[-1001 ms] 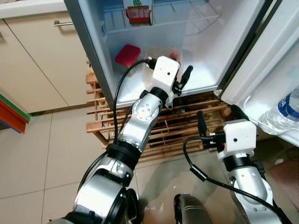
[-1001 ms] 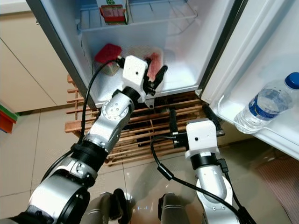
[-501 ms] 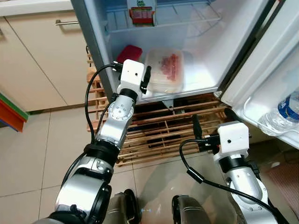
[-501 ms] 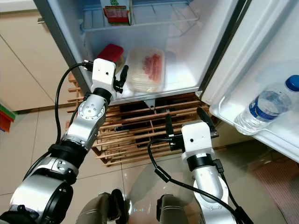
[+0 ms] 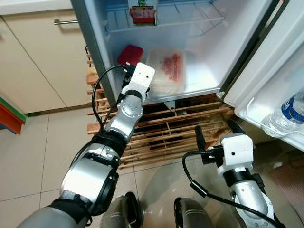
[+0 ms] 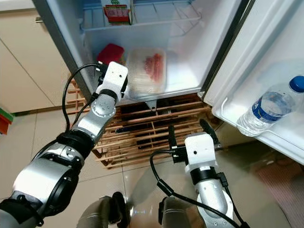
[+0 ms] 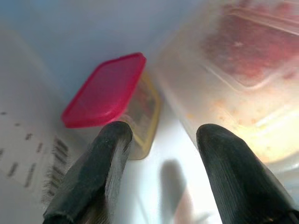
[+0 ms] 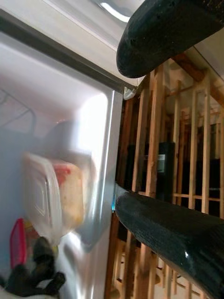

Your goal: Restocking fridge

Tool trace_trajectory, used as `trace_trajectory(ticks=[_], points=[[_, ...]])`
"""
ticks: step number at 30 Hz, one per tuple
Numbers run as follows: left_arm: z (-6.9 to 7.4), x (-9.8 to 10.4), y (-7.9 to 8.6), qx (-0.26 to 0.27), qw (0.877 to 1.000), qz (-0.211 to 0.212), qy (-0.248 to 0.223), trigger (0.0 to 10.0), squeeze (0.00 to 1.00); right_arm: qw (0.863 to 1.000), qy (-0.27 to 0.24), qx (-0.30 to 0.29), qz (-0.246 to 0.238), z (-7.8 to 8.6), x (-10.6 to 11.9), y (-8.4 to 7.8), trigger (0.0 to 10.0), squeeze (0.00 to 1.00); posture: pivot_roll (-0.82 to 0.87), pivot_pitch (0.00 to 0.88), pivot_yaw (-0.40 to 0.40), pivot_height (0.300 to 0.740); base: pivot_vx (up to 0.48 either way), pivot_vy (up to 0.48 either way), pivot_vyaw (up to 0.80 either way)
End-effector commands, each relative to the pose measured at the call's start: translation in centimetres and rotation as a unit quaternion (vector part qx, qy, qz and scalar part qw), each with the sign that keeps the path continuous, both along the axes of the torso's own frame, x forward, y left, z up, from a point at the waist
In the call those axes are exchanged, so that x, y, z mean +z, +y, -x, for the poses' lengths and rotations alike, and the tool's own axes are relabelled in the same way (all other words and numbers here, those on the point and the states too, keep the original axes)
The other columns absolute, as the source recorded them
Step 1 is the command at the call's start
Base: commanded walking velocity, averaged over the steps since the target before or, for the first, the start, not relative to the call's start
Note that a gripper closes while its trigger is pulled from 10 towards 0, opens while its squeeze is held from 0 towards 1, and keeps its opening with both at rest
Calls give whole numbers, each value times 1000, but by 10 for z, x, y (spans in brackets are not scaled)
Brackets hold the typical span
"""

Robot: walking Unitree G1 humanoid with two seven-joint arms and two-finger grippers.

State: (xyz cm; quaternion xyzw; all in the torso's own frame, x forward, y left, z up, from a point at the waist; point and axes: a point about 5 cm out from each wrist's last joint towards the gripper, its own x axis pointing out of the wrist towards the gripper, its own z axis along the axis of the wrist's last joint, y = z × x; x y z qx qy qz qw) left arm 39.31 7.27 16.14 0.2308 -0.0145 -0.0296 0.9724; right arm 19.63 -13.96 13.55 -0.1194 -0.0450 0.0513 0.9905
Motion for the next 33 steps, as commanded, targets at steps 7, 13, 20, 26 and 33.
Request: trace_trajectory(ticks=[7,13,20,26,33], points=[[5,-1,-30,-51,998,29,13,10000,0,1000,5,-10,3,4,0,-1,10000,0,-294,262,11,725,0,0,0],[9,23,-55,-106,989,97,-35,10000,0,1000,3,-13,5,3,1,-2,10000,0,-294,258,15,725,0,0,0],[12,29,-67,-131,982,125,-47,10000,0,1000,2,-13,7,2,0,-3,10000,0,-291,255,14,725,0,0,0],[8,40,-54,-142,975,156,-72,10000,0,1000,-1,-11,9,1,2,-2,10000,0,-287,254,10,725,0,0,0],[19,40,-44,-164,968,165,-96,10000,0,1000,0,-11,8,3,1,-2,10000,0,-283,258,6,725,0,0,0]])
